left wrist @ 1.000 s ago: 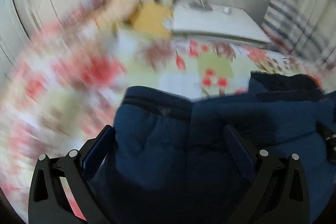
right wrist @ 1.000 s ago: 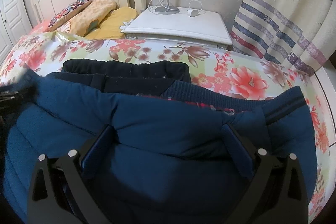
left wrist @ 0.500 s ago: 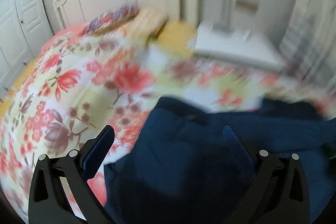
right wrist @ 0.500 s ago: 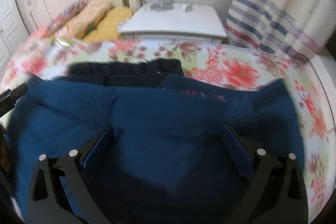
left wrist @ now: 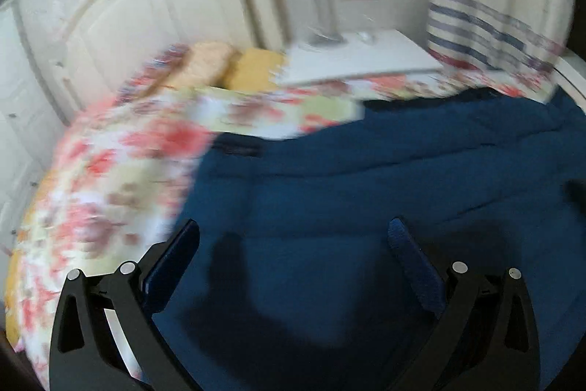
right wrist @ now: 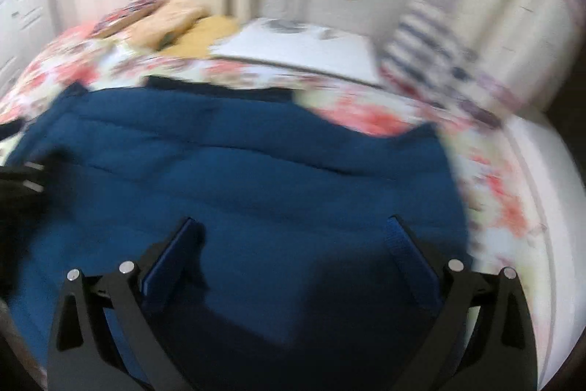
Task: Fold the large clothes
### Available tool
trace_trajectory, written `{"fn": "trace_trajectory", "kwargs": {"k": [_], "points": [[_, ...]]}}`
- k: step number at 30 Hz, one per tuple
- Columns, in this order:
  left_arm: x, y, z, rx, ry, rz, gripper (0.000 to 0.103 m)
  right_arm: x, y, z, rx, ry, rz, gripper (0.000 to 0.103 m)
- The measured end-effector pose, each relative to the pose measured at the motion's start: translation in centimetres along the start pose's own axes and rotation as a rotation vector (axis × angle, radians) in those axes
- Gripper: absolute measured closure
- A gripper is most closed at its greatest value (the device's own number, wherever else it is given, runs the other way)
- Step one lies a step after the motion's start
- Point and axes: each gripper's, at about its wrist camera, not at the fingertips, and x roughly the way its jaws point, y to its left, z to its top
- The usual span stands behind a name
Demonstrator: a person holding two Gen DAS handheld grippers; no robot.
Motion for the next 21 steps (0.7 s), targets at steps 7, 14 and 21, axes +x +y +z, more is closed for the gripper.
{"fn": "trace_trajectory", "kwargs": {"k": [7, 14, 21], "points": [[2.2, 7.5, -3.4, -0.285, 0.068, -0.158, 0.004, 1.7, -7.7, -4.2, 0.28, -0.033, 0.162, 0.002], [2.8, 7.2, -3.1, -0.287, 0.078, -0.155, 0.004, 0.1, -7.4, -4.1, 0.281, -0.03, 0.102, 0.003], [-6.3, 2.8, -4.1, -0.24, -0.088, -0.174, 0.004, -8.2, 1.5, -5.2, 0.049, -0.186, 0.148, 0.003]]}}
